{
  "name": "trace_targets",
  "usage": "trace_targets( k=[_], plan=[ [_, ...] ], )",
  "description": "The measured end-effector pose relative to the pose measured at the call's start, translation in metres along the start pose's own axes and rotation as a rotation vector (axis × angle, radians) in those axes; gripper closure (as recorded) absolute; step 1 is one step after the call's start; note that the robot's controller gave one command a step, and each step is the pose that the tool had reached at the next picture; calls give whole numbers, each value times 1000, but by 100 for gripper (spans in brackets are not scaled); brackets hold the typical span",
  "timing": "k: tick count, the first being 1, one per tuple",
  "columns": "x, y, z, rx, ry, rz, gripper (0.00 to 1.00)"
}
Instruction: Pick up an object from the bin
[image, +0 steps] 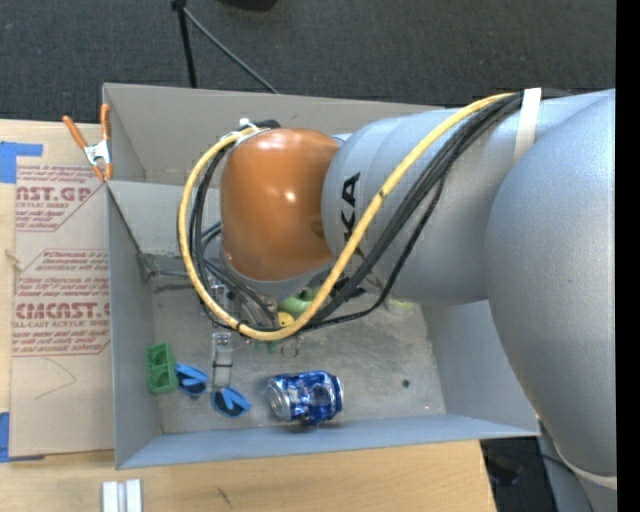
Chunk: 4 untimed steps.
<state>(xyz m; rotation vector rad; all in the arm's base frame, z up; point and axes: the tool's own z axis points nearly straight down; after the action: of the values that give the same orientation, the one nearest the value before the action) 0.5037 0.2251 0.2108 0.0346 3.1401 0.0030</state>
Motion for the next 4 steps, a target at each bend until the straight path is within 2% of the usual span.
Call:
trace_targets(
  k=[1, 2, 3, 4],
  plan=[
    [25, -24, 122, 3, 4, -201, 0],
    [24, -23, 119, 0, 1, -201, 100],
    [-42, 2, 38, -2, -6, 17, 100],
    [-41, 1, 40, 1, -1, 17, 0]
  ],
)
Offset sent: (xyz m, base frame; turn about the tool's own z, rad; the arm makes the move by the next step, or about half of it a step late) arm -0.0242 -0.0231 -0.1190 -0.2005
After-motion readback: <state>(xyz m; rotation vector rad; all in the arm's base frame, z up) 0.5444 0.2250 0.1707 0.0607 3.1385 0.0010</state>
